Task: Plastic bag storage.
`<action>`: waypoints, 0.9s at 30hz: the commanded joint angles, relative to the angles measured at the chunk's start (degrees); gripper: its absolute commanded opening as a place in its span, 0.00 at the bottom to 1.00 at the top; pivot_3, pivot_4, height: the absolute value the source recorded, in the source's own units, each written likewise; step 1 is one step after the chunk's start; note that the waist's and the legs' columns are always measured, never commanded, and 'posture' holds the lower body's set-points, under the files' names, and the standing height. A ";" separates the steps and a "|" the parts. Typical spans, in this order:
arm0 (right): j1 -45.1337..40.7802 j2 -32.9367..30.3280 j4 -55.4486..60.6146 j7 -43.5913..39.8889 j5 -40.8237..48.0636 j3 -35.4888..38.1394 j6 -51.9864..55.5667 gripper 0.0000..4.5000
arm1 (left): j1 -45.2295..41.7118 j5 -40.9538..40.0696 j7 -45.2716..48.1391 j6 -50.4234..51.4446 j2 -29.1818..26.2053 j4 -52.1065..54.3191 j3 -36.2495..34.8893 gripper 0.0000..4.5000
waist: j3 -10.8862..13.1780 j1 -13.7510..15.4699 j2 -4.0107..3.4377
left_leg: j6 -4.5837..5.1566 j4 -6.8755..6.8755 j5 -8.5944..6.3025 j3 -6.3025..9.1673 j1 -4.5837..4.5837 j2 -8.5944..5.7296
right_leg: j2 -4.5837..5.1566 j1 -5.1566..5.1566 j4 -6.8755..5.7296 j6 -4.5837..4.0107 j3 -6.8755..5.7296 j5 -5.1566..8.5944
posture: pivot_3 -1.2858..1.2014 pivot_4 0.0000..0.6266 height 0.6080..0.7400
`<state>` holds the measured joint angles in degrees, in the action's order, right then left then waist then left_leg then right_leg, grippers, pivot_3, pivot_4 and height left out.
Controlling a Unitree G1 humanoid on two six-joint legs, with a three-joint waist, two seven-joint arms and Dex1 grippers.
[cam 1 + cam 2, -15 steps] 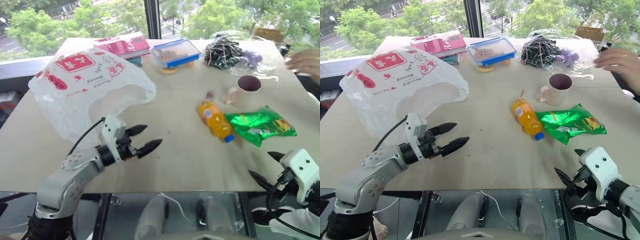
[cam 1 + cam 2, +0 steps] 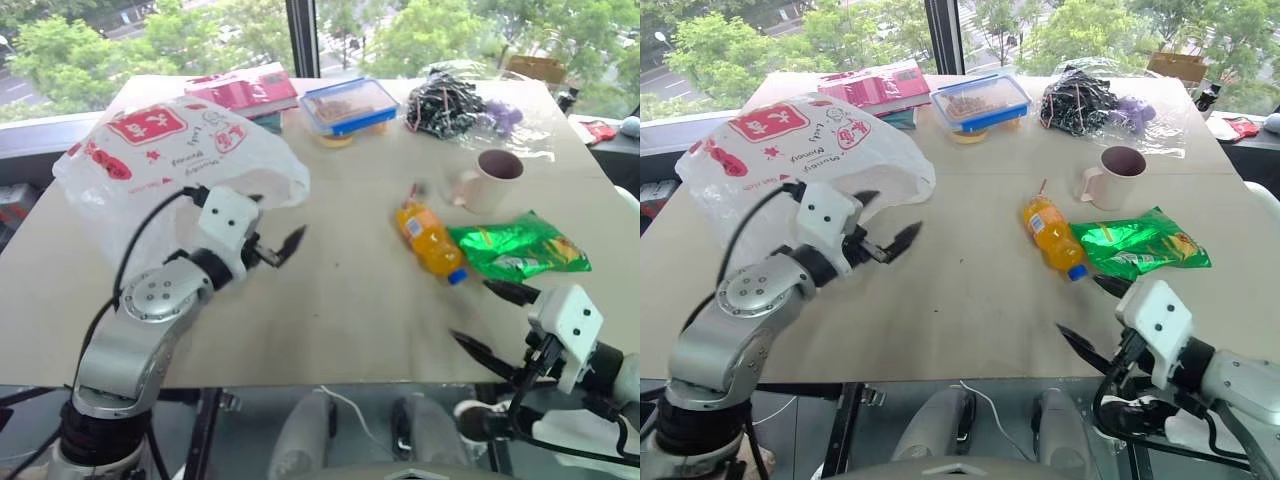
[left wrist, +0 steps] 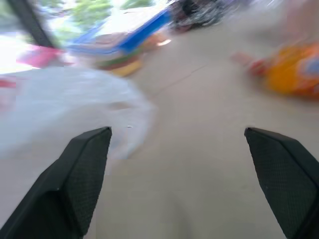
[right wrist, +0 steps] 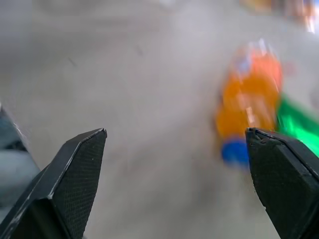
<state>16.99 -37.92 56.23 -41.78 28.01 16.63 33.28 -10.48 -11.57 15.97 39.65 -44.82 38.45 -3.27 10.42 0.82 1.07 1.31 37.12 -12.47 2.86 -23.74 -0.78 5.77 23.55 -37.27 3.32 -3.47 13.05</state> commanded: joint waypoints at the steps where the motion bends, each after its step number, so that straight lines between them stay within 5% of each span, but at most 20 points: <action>1: -2.75 -0.54 0.42 -0.12 1.59 -1.54 -2.07 1.00 | 0.44 7.68 -2.64 1.48 -2.60 3.16 -0.71 0.99 | 0.00 0.07 -0.02 | -0.01 -0.01 -0.01 0.01 -0.01 0.04 | 0.01 0.01 0.02 -0.02 0.00 0.02 | 0.52 0.24 1.00; 14: -5.24 -2.25 -3.25 -0.03 -0.43 -4.87 -5.14 1.00 | -3.39 23.73 -3.05 8.61 -7.64 -12.99 5.04 0.99 | 0.02 0.21 0.03 | -0.03 -0.03 -0.02 0.07 -0.05 0.01 | 0.02 0.00 0.11 0.02 -0.06 -0.01 | 0.52 0.24 1.00; 17: -5.14 -2.11 -3.29 0.73 -1.64 -5.78 -5.68 1.00 | -8.94 25.16 -2.08 5.64 -6.00 -21.20 8.51 0.81 | 0.02 0.33 0.04 | -0.03 -0.02 -0.02 0.08 -0.06 -0.01 | 0.02 -0.01 0.11 0.02 -0.08 -0.01 | 0.52 0.24 1.00; 24: -7.22 -1.41 -3.90 4.30 -4.97 -9.06 -5.62 1.00 | -15.30 24.53 -0.57 0.62 -3.98 -28.41 6.15 0.07 | 0.06 -0.06 0.10 | -0.04 -0.02 -0.03 0.01 -0.09 -0.02 | 0.02 0.03 0.13 0.03 0.01 -0.03 | 0.52 0.24 1.00; 27: -9.35 -0.81 -4.57 7.16 -7.22 -11.47 -4.09 1.00 | -17.79 20.43 1.98 -0.01 -2.43 -27.72 1.85 0.01 | 0.06 -0.02 0.10 | -0.04 -0.01 -0.03 0.04 -0.09 -0.01 | 0.01 0.03 0.11 0.04 -0.02 -0.03 | 0.52 0.24 1.00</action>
<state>8.63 -38.97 51.13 -36.44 22.23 5.89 29.00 -26.23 10.63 16.77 40.66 -47.36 9.28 2.60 10.48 0.80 1.18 1.27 37.12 -12.49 2.90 -23.83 -0.78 5.78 23.57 -37.16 3.35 -3.50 13.02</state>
